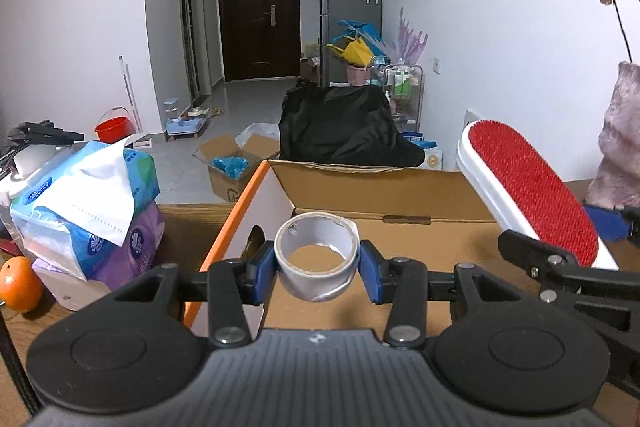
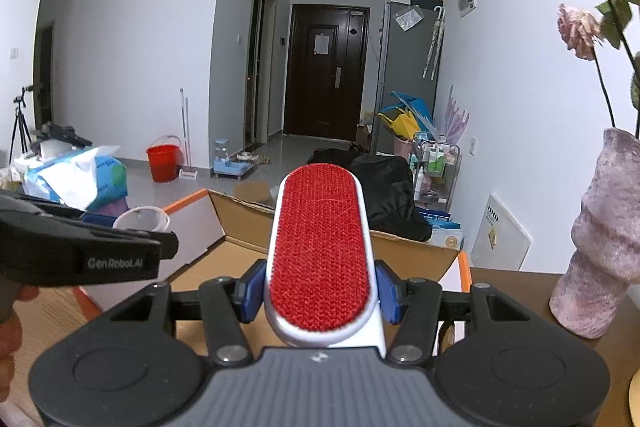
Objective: Organize rigid objects
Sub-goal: 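Open the left tool over the box while the right tool releases the lint brush inside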
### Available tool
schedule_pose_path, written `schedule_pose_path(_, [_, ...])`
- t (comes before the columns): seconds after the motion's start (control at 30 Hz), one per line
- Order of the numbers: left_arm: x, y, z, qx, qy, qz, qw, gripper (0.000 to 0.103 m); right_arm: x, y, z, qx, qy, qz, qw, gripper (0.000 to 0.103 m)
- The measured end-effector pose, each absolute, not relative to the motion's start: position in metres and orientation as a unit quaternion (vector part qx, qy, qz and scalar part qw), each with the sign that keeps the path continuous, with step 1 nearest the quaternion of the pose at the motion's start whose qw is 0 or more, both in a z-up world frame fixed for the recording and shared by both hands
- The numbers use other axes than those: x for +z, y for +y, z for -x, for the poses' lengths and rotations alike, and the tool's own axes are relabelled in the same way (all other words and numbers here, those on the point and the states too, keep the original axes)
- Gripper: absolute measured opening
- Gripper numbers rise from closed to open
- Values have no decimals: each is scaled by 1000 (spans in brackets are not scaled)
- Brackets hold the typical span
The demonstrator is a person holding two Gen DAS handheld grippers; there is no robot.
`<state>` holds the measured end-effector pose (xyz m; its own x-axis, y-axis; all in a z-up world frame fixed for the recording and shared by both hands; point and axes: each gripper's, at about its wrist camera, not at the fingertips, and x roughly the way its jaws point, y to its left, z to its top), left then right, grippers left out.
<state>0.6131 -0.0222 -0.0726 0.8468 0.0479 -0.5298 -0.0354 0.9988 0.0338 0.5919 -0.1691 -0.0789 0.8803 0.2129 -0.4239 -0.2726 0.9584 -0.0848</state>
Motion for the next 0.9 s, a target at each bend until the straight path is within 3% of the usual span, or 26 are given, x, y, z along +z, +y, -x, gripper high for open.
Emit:
schedule_pose_path(0.37, [-79, -18, -620, 24, 289, -7, 957, 47, -84, -148, -608, 124, 208, 163, 957, 55])
schedule_pose_path(0.43, [-78, -16, -619, 23, 288, -1, 957, 63, -83, -148, -611, 109, 211, 158, 958, 55])
schedule_pose_path(0.47, [-77, -14, -617, 25, 286, 2, 958, 69, -81, -149, -612, 102, 207, 156, 960, 59])
schedule_pose_path(0.5, [-76, -13, -616, 30, 283, 5, 959, 81, -78, -150, -610, 90, 200, 154, 963, 76])
schedule_pose_path(0.53, [-75, -12, -615, 38, 279, 5, 959, 85, -75, -151, -607, 81, 193, 154, 966, 98])
schedule_pose_path(0.57, [-74, -11, -615, 40, 276, 4, 960, 87, -71, -152, -603, 75, 183, 153, 968, 103])
schedule_pose_path(0.63, [-72, -10, -614, 41, 275, 6, 961, 100, -64, -156, -599, 73, 179, 142, 971, 103])
schedule_pose_path(0.67, [-71, -9, -612, 44, 272, 7, 961, 102, -61, -159, -597, 74, 179, 136, 972, 103])
schedule_pose_path(0.9, [-66, -11, -609, 52, 262, -4, 964, 103, -61, -163, -600, 76, 193, 129, 970, 103])
